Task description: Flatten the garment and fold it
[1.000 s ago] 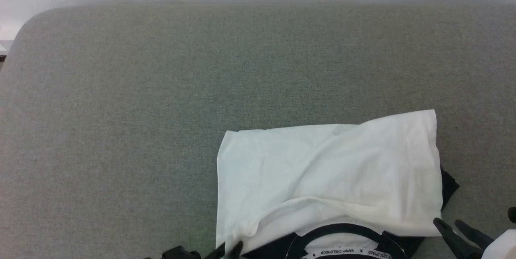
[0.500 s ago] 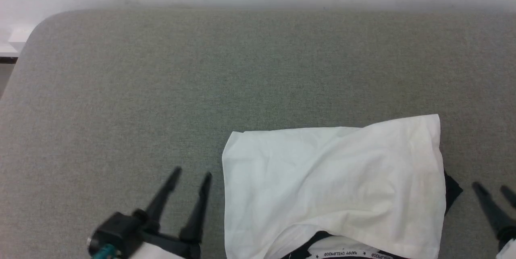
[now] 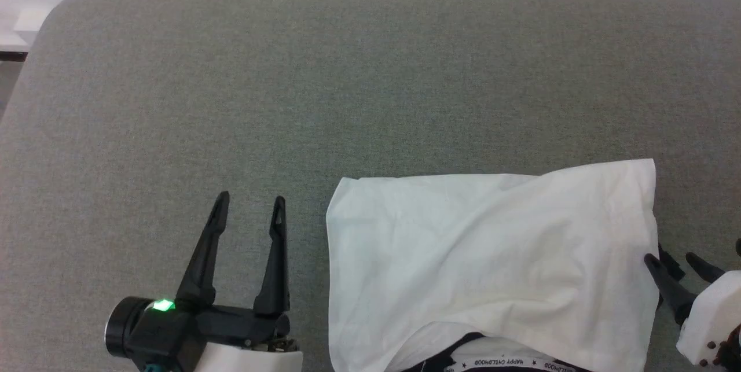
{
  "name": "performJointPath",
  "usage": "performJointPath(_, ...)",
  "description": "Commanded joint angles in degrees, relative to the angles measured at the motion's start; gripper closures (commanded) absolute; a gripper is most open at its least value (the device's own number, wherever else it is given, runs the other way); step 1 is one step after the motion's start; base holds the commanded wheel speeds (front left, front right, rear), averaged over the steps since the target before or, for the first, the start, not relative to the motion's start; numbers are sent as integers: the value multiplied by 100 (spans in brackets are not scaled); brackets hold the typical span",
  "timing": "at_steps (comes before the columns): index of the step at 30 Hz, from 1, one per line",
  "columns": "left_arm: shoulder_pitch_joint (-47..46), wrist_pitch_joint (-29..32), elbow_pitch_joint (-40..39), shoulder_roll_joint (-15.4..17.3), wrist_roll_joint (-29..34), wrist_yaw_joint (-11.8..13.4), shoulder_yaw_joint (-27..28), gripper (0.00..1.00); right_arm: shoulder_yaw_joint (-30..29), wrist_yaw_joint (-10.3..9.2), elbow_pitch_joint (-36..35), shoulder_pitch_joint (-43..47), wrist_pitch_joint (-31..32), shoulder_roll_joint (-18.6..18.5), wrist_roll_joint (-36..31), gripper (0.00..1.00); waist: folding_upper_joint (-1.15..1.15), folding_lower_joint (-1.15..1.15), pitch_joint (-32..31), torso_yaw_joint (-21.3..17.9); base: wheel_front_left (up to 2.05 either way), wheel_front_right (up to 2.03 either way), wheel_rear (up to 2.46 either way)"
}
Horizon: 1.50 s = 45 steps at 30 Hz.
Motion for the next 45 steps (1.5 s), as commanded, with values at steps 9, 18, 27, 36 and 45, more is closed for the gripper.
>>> performJointPath(9,83,-28,170,-209,136,-275,66,0,369,-5,667,-385,44,-575,13,0,0,0,245,261,0,0,0)
performJointPath(18,34,-28,297,-356,161,-497,62,0,776,-5,1197,-375,594,-851,690,59,0,0,388,413,0,0,0)
performJointPath(27,99,-28,398,-431,113,-623,126,0,744,-5,1387,-400,606,-649,957,100,0,0,191,395,0,0,0)
performJointPath(36,243,-28,415,-388,118,-632,261,0,39,-5,1484,-752,188,-570,747,100,0,0,-44,165,0,0,0)
performJointPath(45,352,-28,441,-401,98,-629,309,0,-922,-5,1727,-777,174,-749,377,100,0,0,-196,17,0,0,0)
